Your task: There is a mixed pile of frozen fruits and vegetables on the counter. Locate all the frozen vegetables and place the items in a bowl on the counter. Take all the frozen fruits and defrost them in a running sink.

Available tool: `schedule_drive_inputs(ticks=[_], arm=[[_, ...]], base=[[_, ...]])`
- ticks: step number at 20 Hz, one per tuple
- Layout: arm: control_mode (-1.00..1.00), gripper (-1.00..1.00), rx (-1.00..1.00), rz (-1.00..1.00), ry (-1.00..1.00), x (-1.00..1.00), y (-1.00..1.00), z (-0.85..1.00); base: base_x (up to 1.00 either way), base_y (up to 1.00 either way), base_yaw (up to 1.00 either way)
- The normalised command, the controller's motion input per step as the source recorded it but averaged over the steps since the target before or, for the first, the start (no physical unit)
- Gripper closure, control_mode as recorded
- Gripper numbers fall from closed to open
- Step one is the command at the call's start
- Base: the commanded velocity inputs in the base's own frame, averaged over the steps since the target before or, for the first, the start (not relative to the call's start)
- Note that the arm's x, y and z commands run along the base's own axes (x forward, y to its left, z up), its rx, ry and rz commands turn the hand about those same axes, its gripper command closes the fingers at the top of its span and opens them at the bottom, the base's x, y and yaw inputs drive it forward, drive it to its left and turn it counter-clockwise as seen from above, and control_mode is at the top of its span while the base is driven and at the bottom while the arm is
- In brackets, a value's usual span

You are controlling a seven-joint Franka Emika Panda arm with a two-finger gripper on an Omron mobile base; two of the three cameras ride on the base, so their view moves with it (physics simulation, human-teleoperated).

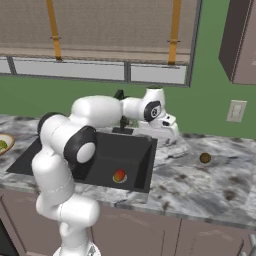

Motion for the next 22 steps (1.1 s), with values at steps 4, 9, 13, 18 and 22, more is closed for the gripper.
schedule_drive_inputs(ticks=[4, 9, 13, 18, 22], arm=[[-1.00, -1.00, 0.01, -0.21, 0.19, 0.37, -0.92, 0.10], [-1.00, -1.00, 0.01, -0.14, 0.00, -0.10, -0.66, 0.00], [-1.00, -1.00, -0.01, -0.24, -0.09, -0.02, -0.48, -0.07], [-1.00, -1.00, -0.17, -0.45, -0.01, 0.00, -0.12, -0.30], [-1.00, -1.00, -0.25, -0.52, -0.07, 0.29, -0.01, -0.40]], base=[[0.00, 0.00, 0.00], [0.00, 0.00, 0.00], [0.00, 0.00, 0.00], [0.00, 0.00, 0.00], [0.00, 0.00, 0.00]])
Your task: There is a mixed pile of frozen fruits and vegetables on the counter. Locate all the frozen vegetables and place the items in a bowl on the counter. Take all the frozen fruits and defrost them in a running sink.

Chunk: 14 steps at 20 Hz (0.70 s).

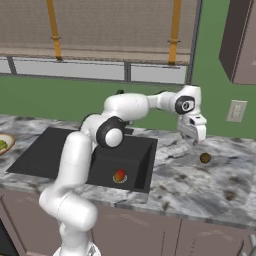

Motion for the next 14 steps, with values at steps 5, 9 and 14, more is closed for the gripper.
schedule_drive_inputs(ticks=[5, 9, 14], arm=[[-1.00, -1.00, -0.12, -0.12, -0.11, 0.27, -0.06, -0.30], [-1.00, -1.00, -0.10, 0.00, -0.10, 0.06, -0.49, -0.33], [-1.00, -1.00, -0.07, 0.02, 0.03, 0.03, -0.43, -0.30]], base=[[0.00, 0.00, 0.00], [0.00, 0.00, 0.00], [0.00, 0.00, 0.00]])
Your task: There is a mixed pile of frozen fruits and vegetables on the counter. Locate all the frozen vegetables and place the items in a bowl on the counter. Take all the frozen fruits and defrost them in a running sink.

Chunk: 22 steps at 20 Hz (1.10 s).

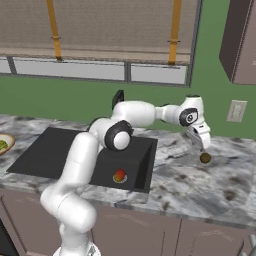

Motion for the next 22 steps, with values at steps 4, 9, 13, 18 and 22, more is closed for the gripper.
schedule_drive_inputs(ticks=[4, 9, 13, 18, 22], arm=[[-1.00, -1.00, 0.01, 0.01, 0.08, 0.19, -0.36, 0.00], [-1.00, -1.00, 0.07, 0.00, 0.04, 0.16, -0.50, 0.00], [-1.00, -1.00, 0.05, 0.00, -0.01, 0.02, -0.10, -0.08], [-1.00, -1.00, 0.05, -0.05, 0.00, 0.00, 0.14, -0.34], [-1.00, -1.00, 0.08, -0.03, 0.04, 0.00, 0.04, -0.51]], base=[[0.00, 0.00, 0.00], [0.00, 0.00, 0.00], [0.00, 0.00, 0.00], [0.00, 0.00, 0.00], [0.00, 0.00, 0.00]])
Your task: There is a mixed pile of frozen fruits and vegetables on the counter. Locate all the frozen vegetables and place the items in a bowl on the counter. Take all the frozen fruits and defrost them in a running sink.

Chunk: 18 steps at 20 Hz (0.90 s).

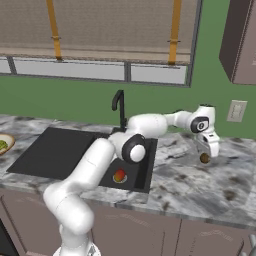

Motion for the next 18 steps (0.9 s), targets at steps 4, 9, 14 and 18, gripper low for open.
schedule_drive_inputs(ticks=[4, 9, 14, 18], arm=[[-1.00, -1.00, 0.14, 0.00, 0.08, -0.07, -0.21, -0.70], [-1.00, 1.00, 0.04, 0.00, -0.03, -0.02, 0.00, -0.37], [-1.00, 1.00, -0.03, -0.13, -0.09, -0.12, 0.50, 0.22], [-1.00, 1.00, -0.36, -0.03, -0.27, -0.37, 1.00, 0.07]], base=[[0.00, 0.00, 0.00], [0.00, 0.00, 0.00], [0.00, 0.00, 0.00], [0.00, 0.00, 0.00]])
